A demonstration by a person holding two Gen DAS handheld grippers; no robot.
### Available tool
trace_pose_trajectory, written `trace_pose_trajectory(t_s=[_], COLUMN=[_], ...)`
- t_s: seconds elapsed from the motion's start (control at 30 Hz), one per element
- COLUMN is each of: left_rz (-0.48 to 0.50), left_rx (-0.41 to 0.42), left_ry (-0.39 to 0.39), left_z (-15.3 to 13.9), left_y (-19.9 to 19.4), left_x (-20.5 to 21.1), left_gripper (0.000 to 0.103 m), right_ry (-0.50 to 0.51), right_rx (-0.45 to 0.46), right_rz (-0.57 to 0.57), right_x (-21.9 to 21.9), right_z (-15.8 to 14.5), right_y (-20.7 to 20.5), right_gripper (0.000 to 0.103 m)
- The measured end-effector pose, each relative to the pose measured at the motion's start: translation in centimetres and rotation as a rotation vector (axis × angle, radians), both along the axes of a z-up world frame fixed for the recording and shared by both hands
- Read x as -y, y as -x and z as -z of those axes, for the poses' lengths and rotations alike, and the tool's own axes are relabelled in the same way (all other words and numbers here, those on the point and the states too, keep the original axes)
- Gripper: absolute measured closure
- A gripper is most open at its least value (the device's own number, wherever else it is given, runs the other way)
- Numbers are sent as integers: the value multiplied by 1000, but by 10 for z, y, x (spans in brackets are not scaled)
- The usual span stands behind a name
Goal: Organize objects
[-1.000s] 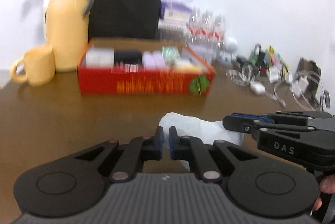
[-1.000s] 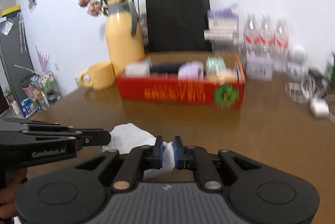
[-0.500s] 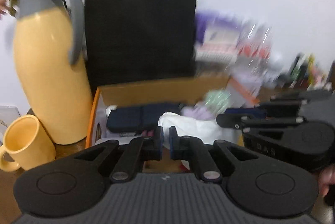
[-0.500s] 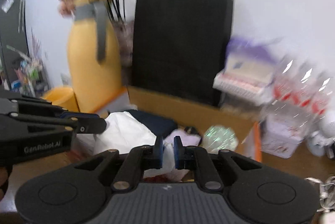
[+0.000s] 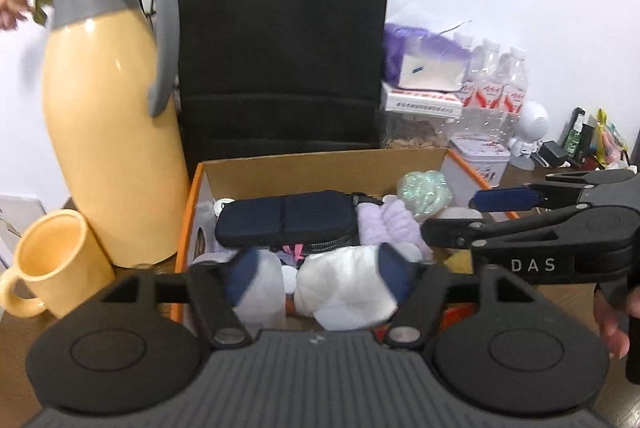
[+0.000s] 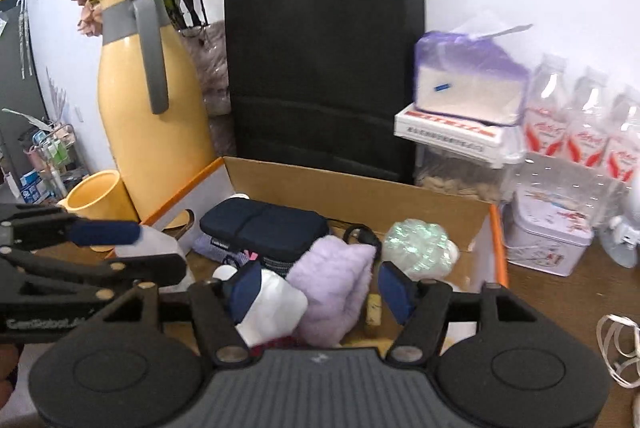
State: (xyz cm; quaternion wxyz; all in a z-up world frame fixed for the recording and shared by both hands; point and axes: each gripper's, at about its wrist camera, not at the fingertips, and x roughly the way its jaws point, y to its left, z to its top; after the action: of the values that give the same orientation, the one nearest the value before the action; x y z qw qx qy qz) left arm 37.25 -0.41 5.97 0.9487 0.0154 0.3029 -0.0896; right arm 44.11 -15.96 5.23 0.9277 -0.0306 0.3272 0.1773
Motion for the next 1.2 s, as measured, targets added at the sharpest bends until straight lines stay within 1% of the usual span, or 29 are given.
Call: trace_pose_trajectory(t_s=[0.03, 0.07, 0.1, 0.13, 0.17, 0.2, 0.23, 0.27, 0.33, 0.43, 0.53, 0.57, 0.63, 0.7, 0.77, 0.8, 0.83, 0.9, 0.97, 1.07, 1.2], left_rz=[-9, -22, -24, -17, -8, -4, -1, -1, -10, -84, -89, -97, -135, -158, -147, -143, -142, -131, -123, -118, -135], left_rx=[14, 32, 49, 69, 92, 111, 117, 117, 120, 103, 28, 10, 1, 9, -25, -33, -37, -49, -73, -91, -96], left_ry=[-9, -20, -24, -26, -26, -28, -33, -35, -28, 19, 75, 88, 83, 56, -1, -18, -15, 21, 33, 41, 42], left_z=[-2, -5, -6, -7, -8, -8, -6, -5, 0, 13, 24, 26, 26, 26, 24, 22, 19, 18, 21, 27, 28], left_y=[9, 25, 39, 56, 76, 96, 117, 133, 170, 226, 271, 283, 305, 326, 339, 344, 348, 357, 361, 367, 364], left_x=[0, 0, -1, -1, -2, -3, -3, -3, -5, -11, -15, -17, -20, -18, -15, -15, -16, -22, -25, -30, -31], left_gripper=[17, 12, 9, 2, 0, 0, 0, 0, 0, 0, 0, 0, 0, 0, 0, 0, 0, 0, 0, 0, 0], right_ry=[7, 12, 12, 2, -10, -21, -32, -39, -49, -39, -57, -72, -99, -109, -120, -120, -119, -142, -176, -147, -105], right_rx=[-2, -8, -11, -4, 10, 24, 42, 58, 92, 104, 137, 134, 108, 85, 71, 65, 61, 63, 54, 45, 36], right_rz=[7, 13, 23, 24, 14, 7, 8, 16, 35, 84, 99, 113, 122, 119, 139, 151, 173, 220, 236, 209, 173], right_x=[3, 6, 10, 14, 17, 20, 24, 26, 29, 26, 20, 19, 18, 16, 15, 15, 15, 18, 21, 10, -3], right_z=[-1, -3, -4, -5, -6, -7, -7, -8, -6, -2, 4, 6, 10, 13, 15, 16, 17, 19, 19, 19, 19], right_y=[8, 16, 29, 44, 62, 81, 105, 124, 167, 234, 301, 319, 347, 367, 385, 392, 400, 414, 424, 429, 426], right_gripper=[39, 39, 39, 38, 35, 32, 24, 19, 16, 14, 12, 12, 11, 11, 11, 11, 11, 11, 10, 5, 5])
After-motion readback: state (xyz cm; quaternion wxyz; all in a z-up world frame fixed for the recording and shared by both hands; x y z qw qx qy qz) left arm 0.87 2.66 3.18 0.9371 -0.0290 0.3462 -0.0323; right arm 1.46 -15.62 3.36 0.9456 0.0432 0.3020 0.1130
